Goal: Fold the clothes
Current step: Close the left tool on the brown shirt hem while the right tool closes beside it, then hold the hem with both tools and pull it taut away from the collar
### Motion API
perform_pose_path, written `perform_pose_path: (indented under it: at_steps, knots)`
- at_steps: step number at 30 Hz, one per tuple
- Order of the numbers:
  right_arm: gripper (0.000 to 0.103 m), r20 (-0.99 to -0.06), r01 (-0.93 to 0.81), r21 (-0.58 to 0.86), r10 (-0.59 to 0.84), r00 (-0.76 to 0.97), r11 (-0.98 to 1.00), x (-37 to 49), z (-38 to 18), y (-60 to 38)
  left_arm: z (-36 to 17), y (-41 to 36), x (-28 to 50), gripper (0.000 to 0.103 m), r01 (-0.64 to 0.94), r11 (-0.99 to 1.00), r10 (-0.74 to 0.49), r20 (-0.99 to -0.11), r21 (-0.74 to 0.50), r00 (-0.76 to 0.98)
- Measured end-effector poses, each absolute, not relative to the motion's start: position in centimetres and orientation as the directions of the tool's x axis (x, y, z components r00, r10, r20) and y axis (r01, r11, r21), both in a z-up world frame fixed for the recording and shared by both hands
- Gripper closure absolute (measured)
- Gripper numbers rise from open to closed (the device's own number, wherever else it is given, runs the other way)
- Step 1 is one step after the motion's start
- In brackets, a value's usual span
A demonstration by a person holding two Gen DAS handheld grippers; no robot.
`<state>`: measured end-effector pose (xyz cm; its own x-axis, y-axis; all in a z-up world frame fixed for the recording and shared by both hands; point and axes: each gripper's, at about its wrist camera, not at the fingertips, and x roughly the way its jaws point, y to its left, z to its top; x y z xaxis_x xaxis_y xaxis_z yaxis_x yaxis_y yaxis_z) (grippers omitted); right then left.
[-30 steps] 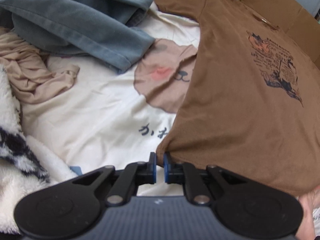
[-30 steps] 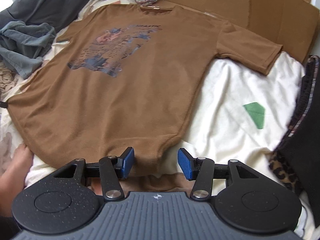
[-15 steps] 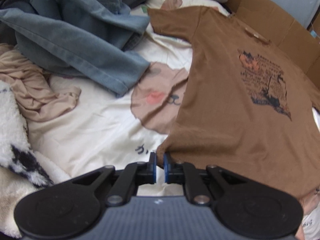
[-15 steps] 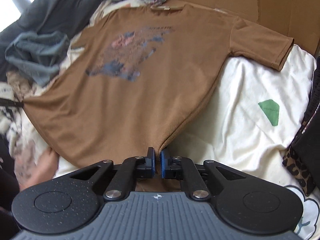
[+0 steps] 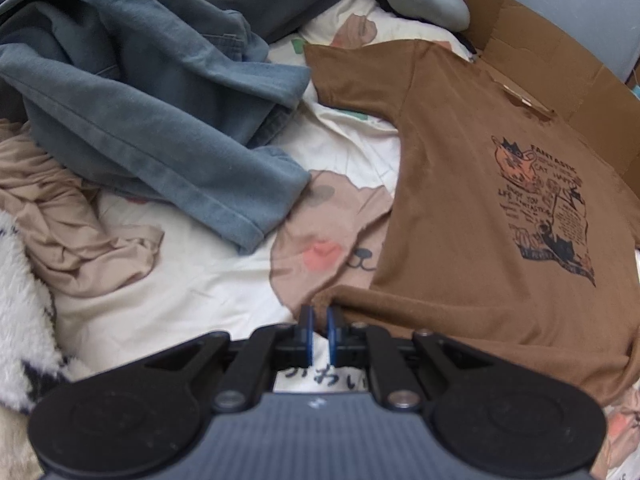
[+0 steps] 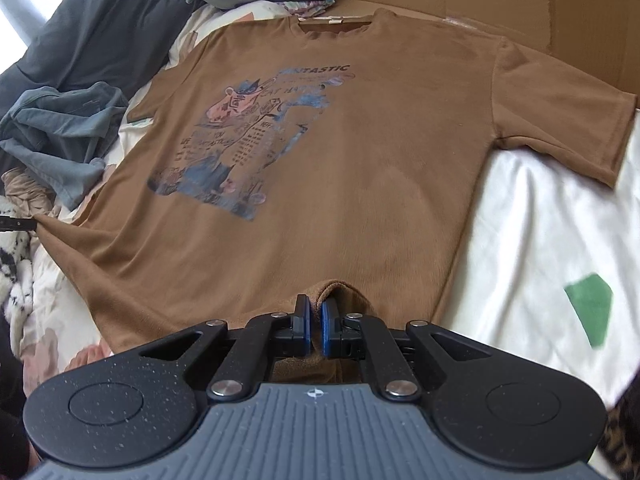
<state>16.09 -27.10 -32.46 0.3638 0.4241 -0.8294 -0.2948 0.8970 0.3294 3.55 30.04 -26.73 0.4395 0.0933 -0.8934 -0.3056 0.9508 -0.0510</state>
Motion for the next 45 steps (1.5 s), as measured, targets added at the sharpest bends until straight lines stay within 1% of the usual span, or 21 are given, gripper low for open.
perform_pose_path:
  at_steps: [3,6,9,11,12,13,20,24,30,42,44,45]
  knots:
    - [0.099,-0.844,-0.275,0.333,0.415,0.339,0.902,17.4,-33.5,-27.0,-27.4,30.1,4.0,0.096,-0.306,0.951,0.097,-0.897,-0.044,0.431]
    - [0.096,-0.858,-0.255,0.336,0.407,0.314,0.907,18.7,-34.5,-27.0,-28.3,30.2,4.2,0.096,-0.310,0.950,0.097,-0.903,-0.042,0.419]
    - [0.095,-0.854,-0.240,0.357,0.419,0.307,0.903,18.9,-34.1,-27.2,-29.0,30.3,4.2,0.096,-0.320,0.947,0.095,-0.910,-0.043,0.404]
    - [0.089,-0.848,-0.242,0.369,0.432,0.309,0.897,18.7,-33.5,-27.6,-29.2,30.4,4.2,0.096,-0.324,0.945,0.093,-0.912,-0.045,0.399]
    - [0.082,-0.845,-0.238,0.373,0.434,0.311,0.897,18.5,-33.1,-28.1,-29.3,30.4,4.2,0.096,-0.325,0.945,0.092,-0.913,-0.047,0.398]
    - [0.079,-0.842,-0.234,0.376,0.436,0.316,0.896,18.3,-32.7,-28.6,-29.3,30.4,4.1,0.096,-0.325,0.945,0.091,-0.913,-0.047,0.397]
    - [0.079,-0.839,-0.202,0.379,0.427,0.337,0.903,15.6,-30.9,-31.5,-29.2,30.3,4.0,0.096,-0.324,0.945,0.089,-0.916,-0.046,0.392]
    - [0.079,-0.858,-0.200,0.372,0.418,0.298,0.906,14.0,-32.2,-32.0,-29.1,30.2,3.9,0.096,-0.324,0.945,0.090,-0.917,-0.044,0.389]
    - [0.079,-0.853,-0.204,0.398,0.443,0.278,0.894,13.2,-33.8,-30.8,-29.1,30.1,3.6,0.096,-0.321,0.946,0.093,-0.921,-0.037,0.379]
    - [0.078,-0.875,-0.227,0.355,0.408,0.261,0.907,13.2,-36.6,-28.1,-29.3,30.0,3.2,0.096,-0.324,0.946,0.095,-0.925,-0.032,0.368]
    - [0.083,-0.877,-0.232,0.347,0.402,0.265,0.909,13.2,-36.6,-27.9,-29.3,29.9,3.1,0.096,-0.325,0.945,0.095,-0.924,-0.033,0.371]
    - [0.089,-0.876,-0.232,0.348,0.403,0.265,0.909,13.1,-36.5,-27.9,-29.3,29.9,3.1,0.096,-0.326,0.945,0.095,-0.923,-0.034,0.372]
